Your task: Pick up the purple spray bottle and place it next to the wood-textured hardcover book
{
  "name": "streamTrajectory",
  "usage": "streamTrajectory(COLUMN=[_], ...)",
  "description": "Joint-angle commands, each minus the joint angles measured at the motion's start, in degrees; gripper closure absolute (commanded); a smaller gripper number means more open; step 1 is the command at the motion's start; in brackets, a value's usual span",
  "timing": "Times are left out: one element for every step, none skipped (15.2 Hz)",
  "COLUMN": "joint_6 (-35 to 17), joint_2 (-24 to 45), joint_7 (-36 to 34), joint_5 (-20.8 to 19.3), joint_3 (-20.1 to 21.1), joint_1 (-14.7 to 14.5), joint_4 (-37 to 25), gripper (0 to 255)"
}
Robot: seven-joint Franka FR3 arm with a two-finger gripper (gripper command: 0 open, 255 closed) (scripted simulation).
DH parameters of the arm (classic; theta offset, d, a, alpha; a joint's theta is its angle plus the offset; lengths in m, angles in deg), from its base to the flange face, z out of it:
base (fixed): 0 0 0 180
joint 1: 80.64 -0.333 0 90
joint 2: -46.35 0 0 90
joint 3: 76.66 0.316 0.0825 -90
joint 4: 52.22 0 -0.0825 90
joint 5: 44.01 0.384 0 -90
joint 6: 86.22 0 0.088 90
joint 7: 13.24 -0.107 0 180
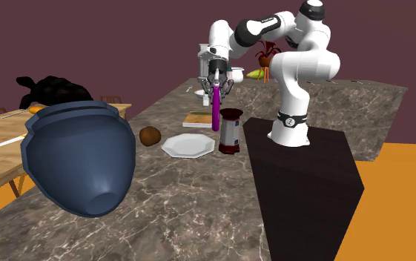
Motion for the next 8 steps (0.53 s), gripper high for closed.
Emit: streamTrajectory(joint_6=[-1.8, -2.6, -3.5, -4.3, -5.0, -5.0, -5.1, -5.1], joint_2=[1.0, 1.5, 2.0, 2.5, 2.9, 2.9, 2.9, 3.0], joint_7=[0.7, 0.9, 1.1, 1.4, 1.6, 1.6, 1.6, 1.6], joint_5=[-1.0, -1.5, -2.0, -2.5, -2.9, -2.9, -2.9, -2.8], joint_3=[-2.0, -2.9, -3.9, -4.8, -5.6, -5.6, -5.6, -5.6], joint_1=[-0.5, -0.7, -1.0, -1.3, -1.6, -1.6, -1.6, -1.6], joint_4=[0.5, 0.7, 0.9, 1.2, 1.3, 1.3, 1.3, 1.3], gripper=[255, 255, 255, 255, 255, 255, 255, 255])
